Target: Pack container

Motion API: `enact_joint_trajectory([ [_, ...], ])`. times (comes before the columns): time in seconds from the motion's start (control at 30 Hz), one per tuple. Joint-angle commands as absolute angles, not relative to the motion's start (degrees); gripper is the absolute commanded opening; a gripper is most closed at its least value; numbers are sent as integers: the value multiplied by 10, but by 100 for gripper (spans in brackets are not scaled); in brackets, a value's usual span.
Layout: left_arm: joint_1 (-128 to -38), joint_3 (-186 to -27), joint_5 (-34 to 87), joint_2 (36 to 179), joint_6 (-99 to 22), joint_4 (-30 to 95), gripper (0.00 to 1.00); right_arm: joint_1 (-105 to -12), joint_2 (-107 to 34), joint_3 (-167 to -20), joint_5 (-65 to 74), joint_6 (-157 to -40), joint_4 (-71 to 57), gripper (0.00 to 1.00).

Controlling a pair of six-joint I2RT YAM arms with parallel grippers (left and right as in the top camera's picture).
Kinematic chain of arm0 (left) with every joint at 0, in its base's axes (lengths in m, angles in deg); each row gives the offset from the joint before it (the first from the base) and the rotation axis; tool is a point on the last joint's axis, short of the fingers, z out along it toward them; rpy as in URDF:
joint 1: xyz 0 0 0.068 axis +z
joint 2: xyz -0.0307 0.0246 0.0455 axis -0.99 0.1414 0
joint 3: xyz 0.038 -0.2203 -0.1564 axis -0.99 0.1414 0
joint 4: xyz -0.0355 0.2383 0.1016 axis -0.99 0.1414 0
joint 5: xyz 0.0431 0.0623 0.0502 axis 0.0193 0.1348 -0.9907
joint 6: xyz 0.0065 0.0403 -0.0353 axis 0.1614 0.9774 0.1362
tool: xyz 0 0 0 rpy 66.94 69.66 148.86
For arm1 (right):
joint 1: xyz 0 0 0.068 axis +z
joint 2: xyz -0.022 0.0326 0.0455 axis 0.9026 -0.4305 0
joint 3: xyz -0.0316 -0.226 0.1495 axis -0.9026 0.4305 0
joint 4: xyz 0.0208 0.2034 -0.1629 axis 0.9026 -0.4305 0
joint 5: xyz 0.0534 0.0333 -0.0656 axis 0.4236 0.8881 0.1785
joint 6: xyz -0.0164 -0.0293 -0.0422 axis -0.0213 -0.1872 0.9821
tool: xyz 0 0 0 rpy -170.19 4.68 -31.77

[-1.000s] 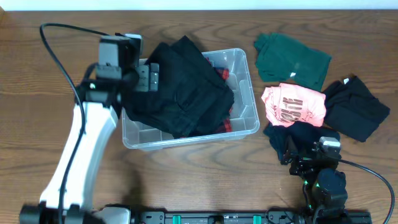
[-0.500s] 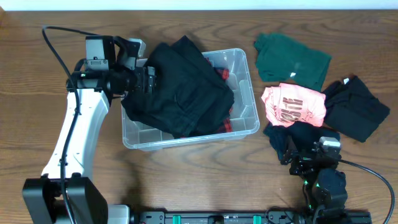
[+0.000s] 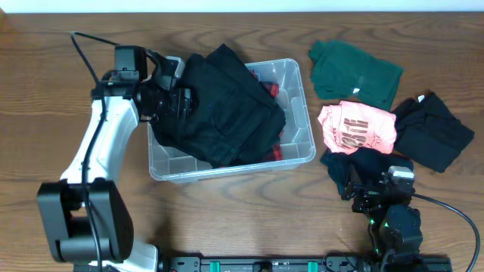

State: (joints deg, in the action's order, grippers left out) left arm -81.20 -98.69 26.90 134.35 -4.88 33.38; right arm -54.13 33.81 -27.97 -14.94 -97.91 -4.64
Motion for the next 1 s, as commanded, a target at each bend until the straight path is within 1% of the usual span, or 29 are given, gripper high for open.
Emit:
enact_joint_trajectory([
  [0.0,-812,-998,275,1351,-41,334,60,-537,341,-278,-153,-986,-46,99],
  [0.07,-812,-998,275,1348,-41,329,53,-537,341,-278,-153,-986,-46,99],
  [0.1,-812,-999,275,1347,-41,328,48,-537,341,-278,-153,-986,-46,99],
  [0.23,-812,-999,296,1337,-48,327,22,-537,341,-278,-153,-986,-46,99],
  [0.27,-812,-1000,305,1330,-62,327,12,-537,341,-278,-153,-986,-46,99],
  [0.33,-812,-1008,318,1314,-103,328,6,-537,341,-278,-153,-986,-46,99],
  [0.43,-812,-1019,359,1281,-177,319,6,-537,341,-278,-153,-986,-46,99],
  [0.53,-812,-1022,407,1238,-275,284,6,-537,341,-278,-153,-986,-46,99],
  [0.73,-837,-1022,398,1164,-480,195,6,-537,341,-278,-153,-986,-46,99],
  [0.97,-905,-1022,385,1145,-612,96,6,-537,341,-278,-153,-986,-46,99],
])
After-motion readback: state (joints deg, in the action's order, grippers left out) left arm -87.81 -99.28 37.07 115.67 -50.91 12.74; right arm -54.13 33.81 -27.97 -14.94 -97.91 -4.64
